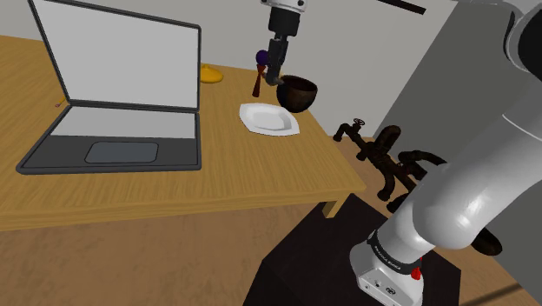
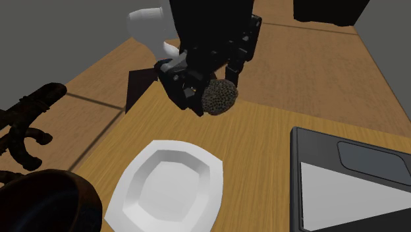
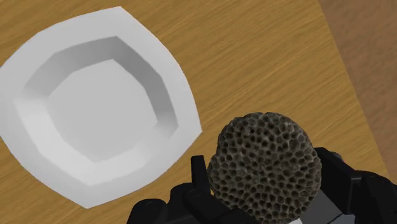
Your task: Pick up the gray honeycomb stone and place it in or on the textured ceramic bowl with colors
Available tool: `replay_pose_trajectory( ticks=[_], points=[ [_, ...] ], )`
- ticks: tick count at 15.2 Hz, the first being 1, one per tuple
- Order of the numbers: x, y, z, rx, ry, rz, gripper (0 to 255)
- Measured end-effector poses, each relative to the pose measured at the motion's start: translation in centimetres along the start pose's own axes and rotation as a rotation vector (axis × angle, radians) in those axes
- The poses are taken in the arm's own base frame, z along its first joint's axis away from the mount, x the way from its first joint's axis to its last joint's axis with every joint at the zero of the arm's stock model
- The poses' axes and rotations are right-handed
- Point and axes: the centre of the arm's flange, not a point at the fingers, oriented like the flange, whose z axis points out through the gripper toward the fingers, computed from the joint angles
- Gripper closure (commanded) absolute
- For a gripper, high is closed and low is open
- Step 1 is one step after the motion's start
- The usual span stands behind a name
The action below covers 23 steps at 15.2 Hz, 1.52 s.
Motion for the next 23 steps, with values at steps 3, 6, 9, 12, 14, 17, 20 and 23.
replay_pose_trajectory(
  ticks=[3,6,9,12,14,17,20,23],
  points=[
    [-0.5,3.7,-0.6,0.0,0.0,0.0,255],
    [-1.4,7.6,-0.8,0.0,0.0,0.0,255],
    [-2.2,11.5,-1.4,0.0,0.0,-0.001,255],
    [-3.4,15.1,-2.0,0.0,0.0,0.0,255],
    [-4.0,18.0,-2.3,0.0,0.0,0.0,255],
    [-4.9,21.9,-2.8,0.0,0.0,0.0,255],
    [-5.7,25.3,-3.5,0.0,0.0,0.0,255],
    [-6.6,30.0,-4.1,-0.001,0.002,0.0,255]
  ],
)
